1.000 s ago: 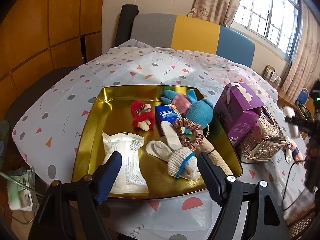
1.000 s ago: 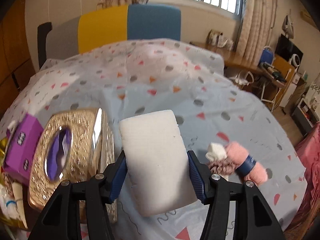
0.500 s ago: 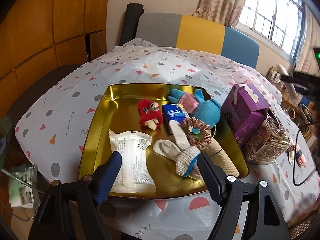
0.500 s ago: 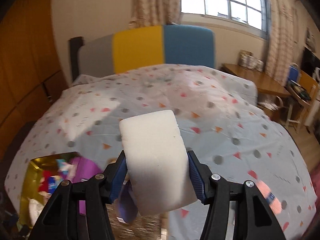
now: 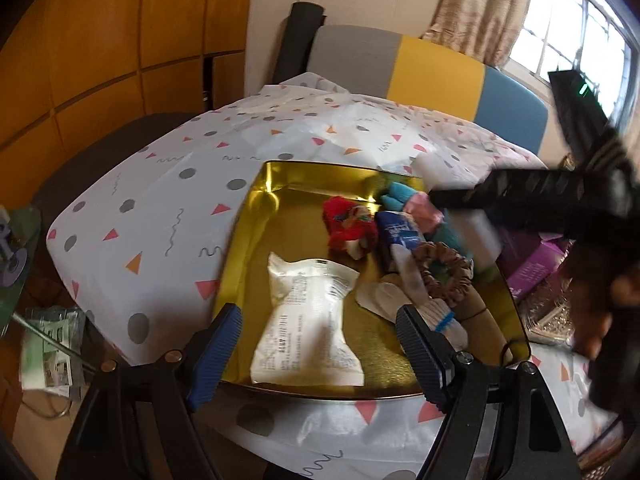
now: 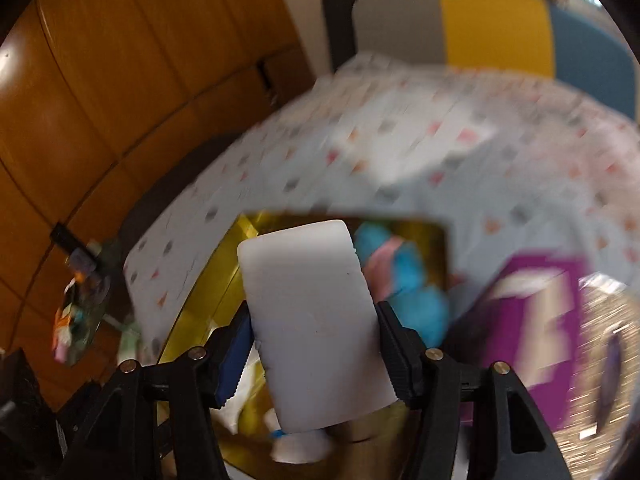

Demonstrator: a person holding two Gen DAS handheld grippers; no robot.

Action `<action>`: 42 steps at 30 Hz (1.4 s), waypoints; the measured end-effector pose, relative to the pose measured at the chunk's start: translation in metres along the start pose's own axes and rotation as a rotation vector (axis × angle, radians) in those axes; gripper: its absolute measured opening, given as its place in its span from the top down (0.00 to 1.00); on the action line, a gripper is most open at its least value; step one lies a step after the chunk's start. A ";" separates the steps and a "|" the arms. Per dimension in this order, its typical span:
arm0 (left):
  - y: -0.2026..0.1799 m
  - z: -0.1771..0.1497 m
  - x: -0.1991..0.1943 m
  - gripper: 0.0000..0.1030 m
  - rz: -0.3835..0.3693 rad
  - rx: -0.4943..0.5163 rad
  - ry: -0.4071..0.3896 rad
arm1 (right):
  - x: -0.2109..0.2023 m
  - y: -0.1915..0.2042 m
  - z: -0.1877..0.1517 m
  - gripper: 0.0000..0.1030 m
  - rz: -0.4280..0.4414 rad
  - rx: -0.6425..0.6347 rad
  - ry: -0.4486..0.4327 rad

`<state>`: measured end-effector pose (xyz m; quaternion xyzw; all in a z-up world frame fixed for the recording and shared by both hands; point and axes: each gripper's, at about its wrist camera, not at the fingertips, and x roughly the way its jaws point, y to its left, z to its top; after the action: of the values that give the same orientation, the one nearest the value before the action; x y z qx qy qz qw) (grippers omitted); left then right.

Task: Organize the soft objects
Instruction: 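Carry the white foam block into the gold tray and open the right gripper, then grasp the pink towel roll with blue band with the right gripper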

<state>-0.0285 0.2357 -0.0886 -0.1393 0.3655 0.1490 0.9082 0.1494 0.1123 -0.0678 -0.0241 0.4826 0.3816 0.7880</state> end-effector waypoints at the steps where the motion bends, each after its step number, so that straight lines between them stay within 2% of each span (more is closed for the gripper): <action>1: 0.001 0.000 0.000 0.22 0.007 -0.003 -0.002 | 0.013 0.002 -0.003 0.40 0.027 0.015 0.035; 4: 0.004 0.001 0.000 0.21 0.010 -0.012 -0.003 | 0.033 0.006 -0.010 0.39 0.062 0.041 0.063; 7: 0.004 0.001 0.000 0.20 0.010 -0.010 -0.006 | 0.036 0.012 -0.014 0.37 0.097 0.059 0.064; 9: 0.003 0.001 -0.001 0.20 0.006 -0.010 -0.007 | 0.027 0.014 -0.015 0.35 0.103 0.054 0.052; 14: -0.004 0.001 -0.004 0.19 -0.006 0.006 -0.013 | 0.003 0.007 -0.014 0.21 0.113 0.062 0.005; 18: -0.010 0.000 -0.009 0.19 -0.013 0.025 -0.019 | -0.014 0.004 -0.015 0.21 0.103 0.055 -0.022; 24: -0.018 0.000 -0.014 0.19 -0.025 0.054 -0.025 | -0.046 -0.008 -0.027 0.21 0.031 0.021 -0.084; 29: -0.029 -0.002 -0.015 0.19 -0.036 0.084 -0.023 | -0.085 -0.034 -0.042 0.21 -0.034 0.021 -0.146; 36: -0.053 -0.005 -0.019 0.19 -0.063 0.152 -0.024 | -0.141 -0.094 -0.067 0.21 -0.141 0.114 -0.225; 42: -0.077 -0.006 -0.025 0.19 -0.114 0.214 -0.029 | -0.176 -0.151 -0.093 0.21 -0.246 0.218 -0.244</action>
<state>-0.0208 0.1593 -0.0640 -0.0601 0.3576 0.0594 0.9301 0.1314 -0.1341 -0.0297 0.0491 0.4154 0.2278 0.8793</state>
